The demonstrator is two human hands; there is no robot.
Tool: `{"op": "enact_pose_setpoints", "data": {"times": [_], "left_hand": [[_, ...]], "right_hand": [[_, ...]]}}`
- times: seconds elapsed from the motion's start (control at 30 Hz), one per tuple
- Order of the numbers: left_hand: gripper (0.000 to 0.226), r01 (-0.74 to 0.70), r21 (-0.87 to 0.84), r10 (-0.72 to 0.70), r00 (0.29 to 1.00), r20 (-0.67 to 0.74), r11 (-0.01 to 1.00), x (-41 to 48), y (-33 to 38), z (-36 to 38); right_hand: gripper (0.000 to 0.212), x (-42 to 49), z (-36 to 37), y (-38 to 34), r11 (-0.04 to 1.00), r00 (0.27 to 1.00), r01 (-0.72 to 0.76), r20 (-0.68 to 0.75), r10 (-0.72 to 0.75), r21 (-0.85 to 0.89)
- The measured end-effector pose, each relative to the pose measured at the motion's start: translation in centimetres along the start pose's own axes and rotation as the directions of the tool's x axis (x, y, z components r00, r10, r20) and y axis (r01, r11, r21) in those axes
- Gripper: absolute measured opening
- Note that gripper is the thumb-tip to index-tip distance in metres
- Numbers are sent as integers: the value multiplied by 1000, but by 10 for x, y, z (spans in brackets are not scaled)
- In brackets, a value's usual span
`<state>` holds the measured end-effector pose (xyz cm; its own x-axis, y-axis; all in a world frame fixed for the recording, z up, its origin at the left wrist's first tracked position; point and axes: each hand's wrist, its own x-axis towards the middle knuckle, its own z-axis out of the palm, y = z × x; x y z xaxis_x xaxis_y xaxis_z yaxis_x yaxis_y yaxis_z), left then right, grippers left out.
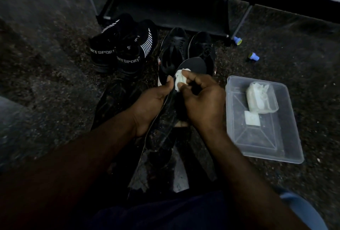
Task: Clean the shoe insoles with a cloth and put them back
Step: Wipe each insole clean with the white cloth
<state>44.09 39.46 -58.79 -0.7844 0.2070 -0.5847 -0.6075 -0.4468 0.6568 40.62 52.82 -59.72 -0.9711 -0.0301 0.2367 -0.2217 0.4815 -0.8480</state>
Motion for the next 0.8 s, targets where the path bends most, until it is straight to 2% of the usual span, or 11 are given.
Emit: {"op": "enact_pose_setpoints", "data": {"times": [0.1, 0.23, 0.37, 0.47, 0.57, 0.63, 0.73, 0.8], "left_hand": [[53, -53, -34, 52, 998, -18, 998, 3, 0, -1], [53, -167, 7, 166, 976, -143, 986, 14, 0, -13], [86, -106, 21, 108, 988, -114, 994, 14, 8, -22], [94, -125, 10, 125, 985, -121, 992, 16, 9, -27], [88, -124, 93, 137, 980, -145, 988, 14, 8, -26], [77, -104, 69, 113, 984, -138, 992, 14, 6, -22], [69, -94, 60, 102, 982, -160, 994, 15, 0, -8], [70, -105, 85, 114, 987, -111, 991, 11, -3, 0]], "right_hand": [[27, -7, 4, -6, 1000, 1000, 22, 18, -22, 16], [24, -18, 12, -17, 999, 998, 28, 64, -30, 34], [22, -32, 18, -26, 993, 985, 104, 136, -110, 52], [24, -37, 20, -27, 987, 972, 160, 173, -161, 24], [24, -34, 21, -20, 973, 966, 226, 133, -220, -35], [23, -30, 20, -15, 965, 968, 244, 92, -235, -97], [24, -22, 14, -6, 959, 976, 215, 21, -215, -182], [24, -13, 6, 0, 963, 982, 175, -28, -185, -206]]}}
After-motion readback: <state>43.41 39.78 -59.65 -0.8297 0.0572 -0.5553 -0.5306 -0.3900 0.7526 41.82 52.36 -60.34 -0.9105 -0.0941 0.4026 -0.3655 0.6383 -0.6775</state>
